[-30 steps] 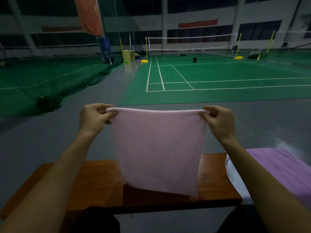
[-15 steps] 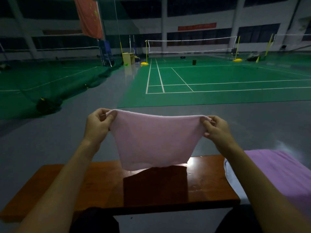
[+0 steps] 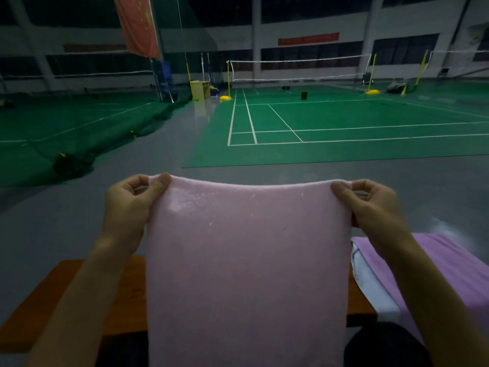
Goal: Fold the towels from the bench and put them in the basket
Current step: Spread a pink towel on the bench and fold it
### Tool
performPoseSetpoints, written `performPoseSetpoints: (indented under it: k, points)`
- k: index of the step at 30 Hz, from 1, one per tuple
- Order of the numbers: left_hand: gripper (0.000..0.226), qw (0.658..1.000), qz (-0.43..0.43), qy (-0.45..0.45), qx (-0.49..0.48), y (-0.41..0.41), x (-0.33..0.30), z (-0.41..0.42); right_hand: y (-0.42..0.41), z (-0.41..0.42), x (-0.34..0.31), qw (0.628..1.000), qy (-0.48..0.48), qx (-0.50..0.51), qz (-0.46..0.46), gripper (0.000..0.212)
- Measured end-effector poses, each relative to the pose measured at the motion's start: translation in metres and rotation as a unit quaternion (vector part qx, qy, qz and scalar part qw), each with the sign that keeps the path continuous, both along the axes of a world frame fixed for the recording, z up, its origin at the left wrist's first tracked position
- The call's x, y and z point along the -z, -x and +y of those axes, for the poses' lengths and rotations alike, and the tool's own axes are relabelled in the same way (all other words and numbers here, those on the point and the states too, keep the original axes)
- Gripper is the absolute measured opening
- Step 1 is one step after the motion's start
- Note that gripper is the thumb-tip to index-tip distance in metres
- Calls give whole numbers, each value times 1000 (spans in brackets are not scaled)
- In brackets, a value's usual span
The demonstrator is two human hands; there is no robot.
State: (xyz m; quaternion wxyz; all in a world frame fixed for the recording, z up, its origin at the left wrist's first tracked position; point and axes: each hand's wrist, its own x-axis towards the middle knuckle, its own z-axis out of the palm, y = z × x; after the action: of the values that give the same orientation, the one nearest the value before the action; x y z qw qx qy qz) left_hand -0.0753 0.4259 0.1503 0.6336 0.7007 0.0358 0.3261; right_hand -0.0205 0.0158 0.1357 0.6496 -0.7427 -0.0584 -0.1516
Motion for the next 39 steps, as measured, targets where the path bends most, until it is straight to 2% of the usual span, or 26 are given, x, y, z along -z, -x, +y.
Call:
performPoseSetpoints:
  k: [4, 7, 9, 11, 14, 16, 23, 28, 30, 31, 33, 36, 39]
  points:
    - [32, 992, 50, -108, -38, -17, 43, 6, -28, 9, 38, 998, 54, 16, 35, 25]
    - [34, 981, 109, -145, -61, -43, 91, 22, -61, 15, 86, 987, 140, 51, 57, 27]
    - [33, 974, 160, -142, -70, -63, 123, 29, -82, 19, 117, 965, 241, 75, 70, 30]
    - [30, 973, 198, -97, -68, -81, 148, 28, -99, 26, 139, 942, 307, 92, 95, 31]
    - [27, 969, 232, -19, -79, -109, 179, 22, -124, 45, 163, 964, 214, 67, 147, 28]
    - [26, 966, 242, 1, -95, -128, 200, 23, -138, 57, 177, 968, 174, 62, 171, 25]
    - [30, 957, 252, -54, -134, -169, 259, 27, -175, 74, 233, 961, 197, 83, 176, 23]
    - [18, 957, 266, -50, -106, -176, 276, 18, -185, 77, 242, 963, 203, 94, 153, 11]
    - [8, 965, 245, -36, -85, -171, 274, 13, -183, 75, 244, 965, 202, 87, 146, 21]
    - [17, 969, 233, -37, -74, -166, 272, 10, -179, 73, 243, 965, 203, 82, 146, 28]
    - [32, 971, 221, -75, -51, -150, 269, 5, -162, 73, 238, 966, 212, 69, 133, 38]
    - [32, 954, 205, -215, -25, -111, 275, -5, -126, 83, 232, 958, 266, 45, 96, 45]
    - [38, 900, 228, -372, 6, -68, 286, -28, -76, 106, 233, 945, 318, -48, 60, 45]
